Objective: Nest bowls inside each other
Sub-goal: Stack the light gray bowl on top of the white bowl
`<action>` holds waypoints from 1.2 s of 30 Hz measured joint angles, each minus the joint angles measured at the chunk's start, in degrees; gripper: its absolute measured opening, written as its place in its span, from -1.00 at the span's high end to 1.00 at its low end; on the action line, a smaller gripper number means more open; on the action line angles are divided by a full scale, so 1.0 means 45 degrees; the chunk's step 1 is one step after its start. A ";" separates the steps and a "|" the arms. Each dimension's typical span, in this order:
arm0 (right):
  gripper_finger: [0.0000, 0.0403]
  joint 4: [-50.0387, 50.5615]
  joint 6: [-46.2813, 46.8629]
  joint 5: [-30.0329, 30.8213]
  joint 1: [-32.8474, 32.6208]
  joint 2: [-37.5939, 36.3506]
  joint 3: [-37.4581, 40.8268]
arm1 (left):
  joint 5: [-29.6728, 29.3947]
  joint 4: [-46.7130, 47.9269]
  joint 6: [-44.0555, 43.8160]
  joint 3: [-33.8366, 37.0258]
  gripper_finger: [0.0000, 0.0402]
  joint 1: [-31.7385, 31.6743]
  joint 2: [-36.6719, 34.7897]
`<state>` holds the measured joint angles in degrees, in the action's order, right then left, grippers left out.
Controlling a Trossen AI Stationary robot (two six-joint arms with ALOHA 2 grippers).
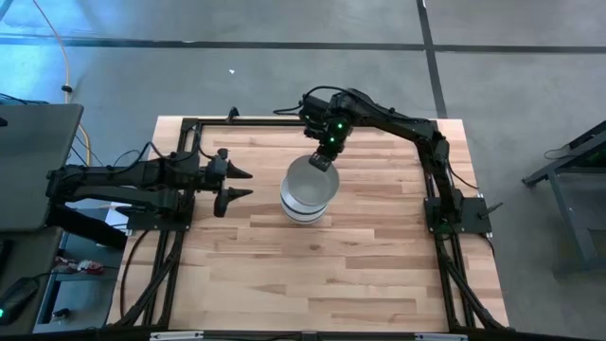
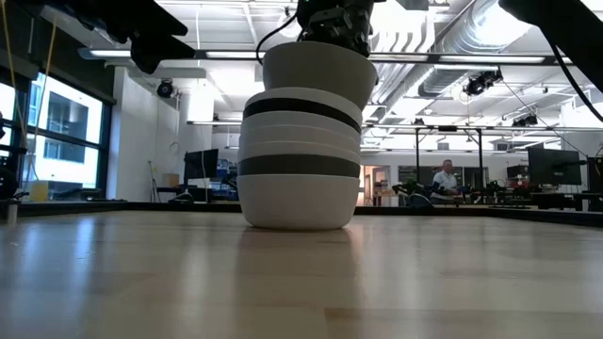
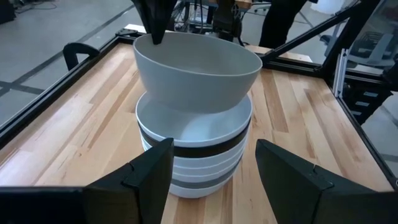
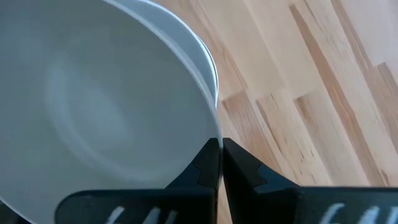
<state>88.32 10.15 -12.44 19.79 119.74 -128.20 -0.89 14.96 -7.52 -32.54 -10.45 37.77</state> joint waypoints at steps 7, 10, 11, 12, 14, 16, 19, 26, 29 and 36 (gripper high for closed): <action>1.00 -0.0655 -0.0087 -0.0150 -0.0117 0.0000 0.0000 | 0.0000 -0.0237 -0.0094 0.0002 -0.07 0.0002 0.0320; 1.00 -0.0865 -0.0262 -0.0334 -0.0298 0.0000 0.0000 | 0.0000 -0.0349 -0.0081 0.0002 -0.07 0.0002 0.0514; 1.00 -0.0916 -0.0269 -0.0383 -0.0351 0.0000 0.0000 | 0.0000 -0.0360 -0.0085 0.0002 -0.07 -0.0001 0.0585; 1.00 -0.0945 -0.0271 -0.0404 -0.0396 0.0000 0.0000 | 0.0000 -0.0365 -0.0082 0.0002 -0.07 0.0000 0.0647; 1.00 -0.0934 -0.0264 -0.0504 -0.0448 0.0000 0.0000 | 0.0000 -0.0421 -0.0075 0.0002 -0.07 0.0001 0.0767; 1.00 -0.0924 -0.0207 -0.0579 -0.0431 0.0000 -0.0015 | 0.0000 -0.0432 -0.0077 0.0002 -0.07 0.0000 0.0842; 1.00 -0.0678 -0.0162 -0.0584 -0.0401 0.0190 -0.0699 | 0.0000 -0.0432 -0.0060 0.0002 -0.07 -0.0002 0.0889; 1.00 0.0271 -0.0329 -0.0695 -0.0384 0.0674 -0.1301 | -0.0087 -0.0202 0.0244 0.0008 -0.07 0.0002 0.0097; 1.00 0.0240 -0.0314 -0.0491 -0.0354 0.0986 -0.1454 | -0.0417 0.0331 0.0287 0.0012 -0.07 0.0002 -0.0542; 1.00 0.0358 -0.0437 -0.0296 -0.0126 0.1161 -0.1506 | -0.0885 0.1621 0.0153 0.0012 -0.07 0.0002 -0.1913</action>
<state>89.93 8.18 -13.78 19.22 124.97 -134.98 -4.87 22.25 -6.83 -32.49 -10.44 29.16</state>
